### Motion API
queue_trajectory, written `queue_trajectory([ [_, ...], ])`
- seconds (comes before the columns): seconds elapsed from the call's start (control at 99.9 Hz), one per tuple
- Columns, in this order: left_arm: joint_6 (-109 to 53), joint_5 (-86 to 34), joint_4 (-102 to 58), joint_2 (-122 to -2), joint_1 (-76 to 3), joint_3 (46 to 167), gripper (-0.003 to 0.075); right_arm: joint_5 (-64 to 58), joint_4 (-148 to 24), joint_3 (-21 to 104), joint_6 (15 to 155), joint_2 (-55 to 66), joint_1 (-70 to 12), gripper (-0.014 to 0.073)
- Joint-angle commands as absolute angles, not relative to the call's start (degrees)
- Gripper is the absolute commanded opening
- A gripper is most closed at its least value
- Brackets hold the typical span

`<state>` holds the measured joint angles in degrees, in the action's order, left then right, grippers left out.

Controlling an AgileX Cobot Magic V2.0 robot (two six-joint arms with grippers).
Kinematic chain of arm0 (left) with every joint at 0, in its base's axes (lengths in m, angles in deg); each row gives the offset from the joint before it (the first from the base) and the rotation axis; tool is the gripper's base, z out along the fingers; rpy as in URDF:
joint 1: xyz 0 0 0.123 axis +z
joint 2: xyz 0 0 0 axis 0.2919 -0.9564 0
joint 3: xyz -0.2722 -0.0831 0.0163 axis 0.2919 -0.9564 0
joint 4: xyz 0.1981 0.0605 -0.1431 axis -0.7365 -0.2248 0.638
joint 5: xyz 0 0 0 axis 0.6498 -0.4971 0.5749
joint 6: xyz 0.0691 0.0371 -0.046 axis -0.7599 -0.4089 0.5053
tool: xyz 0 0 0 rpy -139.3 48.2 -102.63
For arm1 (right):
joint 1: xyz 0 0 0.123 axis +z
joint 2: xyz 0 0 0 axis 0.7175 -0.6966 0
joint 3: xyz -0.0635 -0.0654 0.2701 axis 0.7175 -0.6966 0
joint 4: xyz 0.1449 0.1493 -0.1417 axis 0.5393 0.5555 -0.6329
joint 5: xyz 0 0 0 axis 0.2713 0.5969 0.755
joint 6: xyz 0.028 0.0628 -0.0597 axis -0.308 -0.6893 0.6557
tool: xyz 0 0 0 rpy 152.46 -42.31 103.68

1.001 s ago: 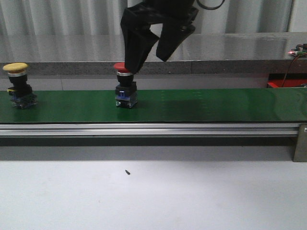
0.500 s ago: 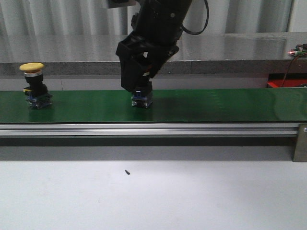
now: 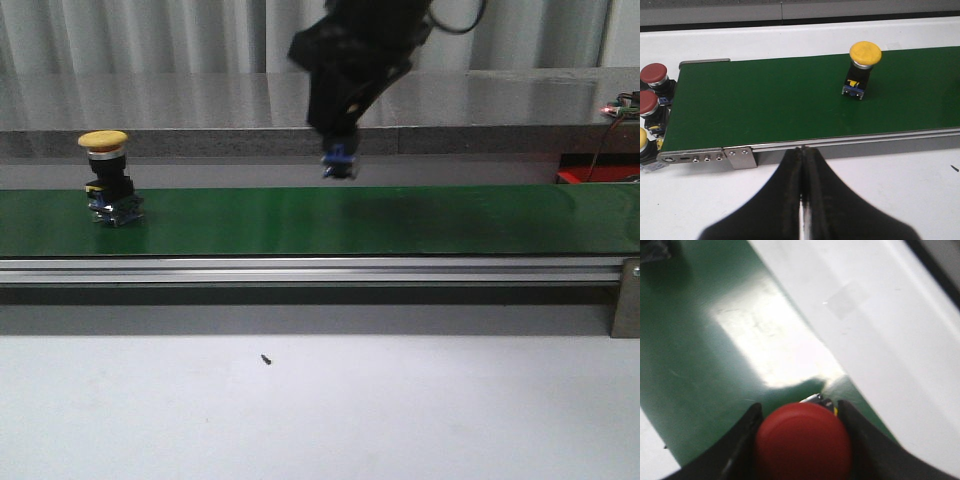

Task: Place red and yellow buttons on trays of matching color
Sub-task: 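Carry the red button into the red tray and release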

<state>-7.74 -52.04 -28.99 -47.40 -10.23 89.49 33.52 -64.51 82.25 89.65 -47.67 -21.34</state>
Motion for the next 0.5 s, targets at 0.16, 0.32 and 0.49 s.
queue_trajectory([
  [0.16,-7.56,-47.95,-27.97,-47.19,-10.62,91.08,-0.002,34.38,-64.2,84.02,87.84,-39.65,-37.82,0.0057],
  [0.32,-7.56,-47.82,-27.97,-47.19,-10.62,91.08,-0.002,35.19,-64.2,83.33,87.73,-39.9,-47.4,0.0057],
  [0.49,-7.56,-47.53,-27.97,-47.19,-10.62,91.08,-0.002,33.1,-64.2,80.56,87.73,-40.36,-55.36,0.0057],
])
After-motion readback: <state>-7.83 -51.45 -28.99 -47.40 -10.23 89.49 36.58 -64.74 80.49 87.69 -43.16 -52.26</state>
